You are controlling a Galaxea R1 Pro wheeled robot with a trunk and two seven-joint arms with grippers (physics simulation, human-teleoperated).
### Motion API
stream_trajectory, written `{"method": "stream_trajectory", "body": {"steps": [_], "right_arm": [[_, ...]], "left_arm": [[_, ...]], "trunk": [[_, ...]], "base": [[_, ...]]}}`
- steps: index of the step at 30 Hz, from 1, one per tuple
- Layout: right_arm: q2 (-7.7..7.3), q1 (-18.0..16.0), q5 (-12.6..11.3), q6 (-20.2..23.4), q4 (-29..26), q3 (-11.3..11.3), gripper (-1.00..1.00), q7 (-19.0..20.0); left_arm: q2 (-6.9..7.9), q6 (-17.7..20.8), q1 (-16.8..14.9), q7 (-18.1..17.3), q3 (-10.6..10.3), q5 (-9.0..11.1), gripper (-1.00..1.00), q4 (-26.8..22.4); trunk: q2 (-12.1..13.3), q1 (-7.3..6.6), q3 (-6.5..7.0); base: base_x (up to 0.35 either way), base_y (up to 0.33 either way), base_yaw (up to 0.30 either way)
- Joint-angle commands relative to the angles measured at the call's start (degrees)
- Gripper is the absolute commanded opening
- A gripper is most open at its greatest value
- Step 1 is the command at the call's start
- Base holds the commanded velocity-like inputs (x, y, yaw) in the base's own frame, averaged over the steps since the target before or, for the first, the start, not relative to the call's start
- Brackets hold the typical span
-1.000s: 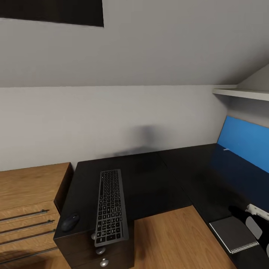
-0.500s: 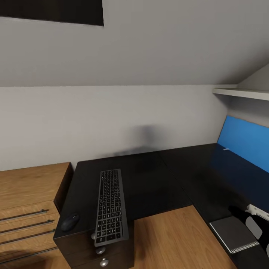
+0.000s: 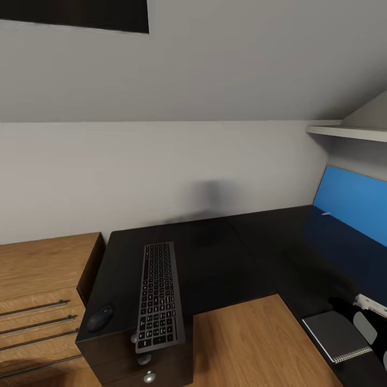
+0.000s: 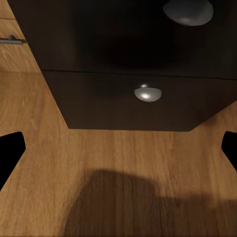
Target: In the bedroom, organize the workspace by keeping the computer under the desk, ensuring the monitor is on the desk, placing the keyboard on the desk next to the monitor, placing the mouse on the desk next to the keyboard, moving the folder from the swivel chair onto the desk next to the mouse, stacking the notebook on top of the folder with the pen on top of the notebook, and positioning the swivel chair next to the desk.
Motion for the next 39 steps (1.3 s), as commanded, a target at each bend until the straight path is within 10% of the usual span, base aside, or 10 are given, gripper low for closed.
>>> {"method": "stream_trajectory", "body": {"steps": [1,39], "right_arm": [[0.0,-0.01,-0.6,0.3,-0.14,0.0,1.0,-0.27],[0.09,-0.01,-0.29,0.24,-0.07,0.33,1.0,-0.29]], "left_arm": [[0.04,-0.17,-0.03,0.49,-0.49,0.1,1.0,-0.04],[0.28,-0.17,-0.03,0.06,-0.87,-0.07,1.0,0.23]], "trunk": [[-0.45,0.23,-0.25],[-3.26,1.76,-1.5]], "base": [[0.0,0.0,0.0],[0.0,0.037,0.0]]}}
